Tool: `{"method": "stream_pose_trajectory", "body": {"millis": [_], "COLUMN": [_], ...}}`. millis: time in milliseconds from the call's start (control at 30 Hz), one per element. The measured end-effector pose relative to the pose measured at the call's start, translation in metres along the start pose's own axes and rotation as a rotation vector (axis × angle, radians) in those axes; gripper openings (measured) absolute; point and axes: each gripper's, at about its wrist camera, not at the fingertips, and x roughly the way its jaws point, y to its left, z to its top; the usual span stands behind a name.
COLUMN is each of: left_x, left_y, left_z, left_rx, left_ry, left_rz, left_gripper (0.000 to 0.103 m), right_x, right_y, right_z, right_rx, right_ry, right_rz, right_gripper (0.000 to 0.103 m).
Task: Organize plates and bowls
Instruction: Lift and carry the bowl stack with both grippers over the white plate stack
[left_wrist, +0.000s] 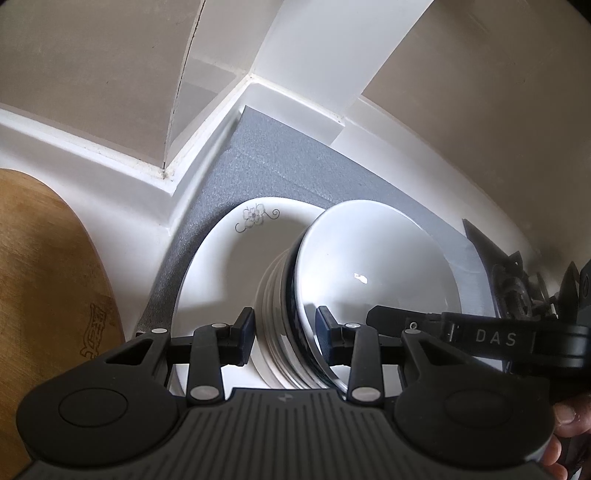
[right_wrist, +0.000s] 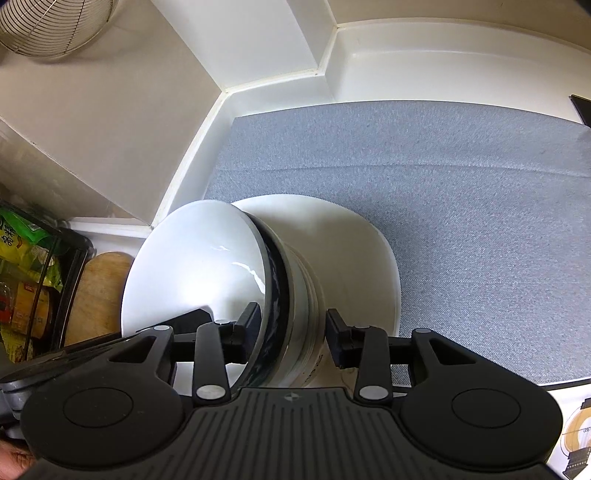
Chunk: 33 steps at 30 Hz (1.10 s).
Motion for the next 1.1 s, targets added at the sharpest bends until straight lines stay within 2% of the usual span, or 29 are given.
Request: {"method": "stream_pose_trajectory", "body": {"millis": [433,700,1100], "left_x": [-0.001,-0.01,-0.05], "left_y": [0.0,0.0,0.011], "left_z": [-0.001,-0.003,-0.01], "left_rx": [-0.011,-0.03,-0.076], "left_ry": [-0.006,-0.031,-0.144], "left_rz": [0.005,0.007,-0.029], "left_gripper": [0.039,0.039,0.047], "right_x": [0.001,-0.003,-0.019], "right_y": [0.001,0.006,0.008], "right_z": [0.001,0.0,-0.007], "right_rx": [-0.001,-0.032,-0.079], "right_ry": [0.009,0.008,-0.012], "right_rz": [-0.004,-0.036,-0.042], "right_gripper": [0.042,0.043,0.043]}}
